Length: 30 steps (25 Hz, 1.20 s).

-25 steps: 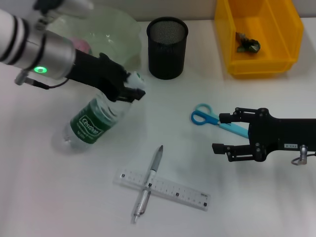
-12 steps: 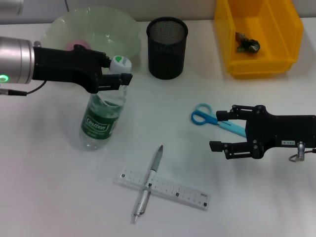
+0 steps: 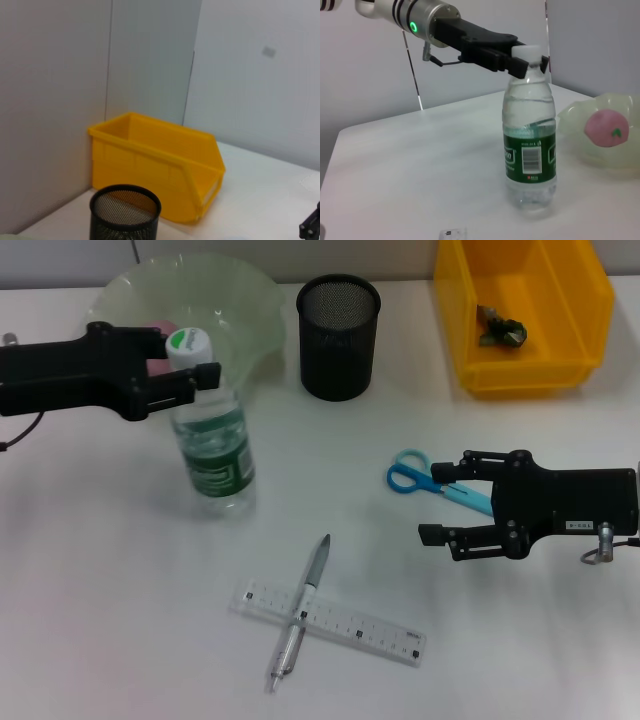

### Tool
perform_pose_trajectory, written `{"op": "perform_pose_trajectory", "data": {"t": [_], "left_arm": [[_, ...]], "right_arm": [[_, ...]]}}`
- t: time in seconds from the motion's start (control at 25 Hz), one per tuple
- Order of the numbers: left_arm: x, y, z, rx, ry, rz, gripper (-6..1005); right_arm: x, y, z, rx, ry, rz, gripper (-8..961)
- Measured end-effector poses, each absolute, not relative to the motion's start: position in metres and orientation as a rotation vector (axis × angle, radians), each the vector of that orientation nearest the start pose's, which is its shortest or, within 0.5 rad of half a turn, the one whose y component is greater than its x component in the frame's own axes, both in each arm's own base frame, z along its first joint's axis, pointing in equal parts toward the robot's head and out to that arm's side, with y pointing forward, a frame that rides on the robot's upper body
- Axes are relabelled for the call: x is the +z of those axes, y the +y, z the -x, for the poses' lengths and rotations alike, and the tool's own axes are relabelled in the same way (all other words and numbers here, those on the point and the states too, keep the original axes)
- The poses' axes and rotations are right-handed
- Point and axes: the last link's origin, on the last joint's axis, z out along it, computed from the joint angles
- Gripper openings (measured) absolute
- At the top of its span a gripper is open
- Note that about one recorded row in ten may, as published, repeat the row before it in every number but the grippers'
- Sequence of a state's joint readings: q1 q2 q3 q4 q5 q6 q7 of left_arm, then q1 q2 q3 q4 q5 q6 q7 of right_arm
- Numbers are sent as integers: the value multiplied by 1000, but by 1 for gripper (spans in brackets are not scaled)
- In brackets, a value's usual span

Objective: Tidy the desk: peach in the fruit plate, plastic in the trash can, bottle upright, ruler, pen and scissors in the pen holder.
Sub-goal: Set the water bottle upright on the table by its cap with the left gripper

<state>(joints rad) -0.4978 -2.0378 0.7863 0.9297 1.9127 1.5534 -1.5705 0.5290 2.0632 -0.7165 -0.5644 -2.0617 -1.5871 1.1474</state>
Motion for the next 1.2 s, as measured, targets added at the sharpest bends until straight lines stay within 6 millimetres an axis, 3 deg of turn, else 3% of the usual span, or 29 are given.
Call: {"op": "perform_pose_trajectory", "data": {"t": [0.32,0.76,1.2], "left_arm": [[61,342,264,-736,-528,2557,439],[81,327,306,-829,-528,2269,438],[69,339,314,-779,-530,2165,453]], "right_arm": [[-20,312,-268,634,371,2868,810],[-20,312,-267,639,376,2872,810],[-21,311,-267,642,379,2872,810]]}}
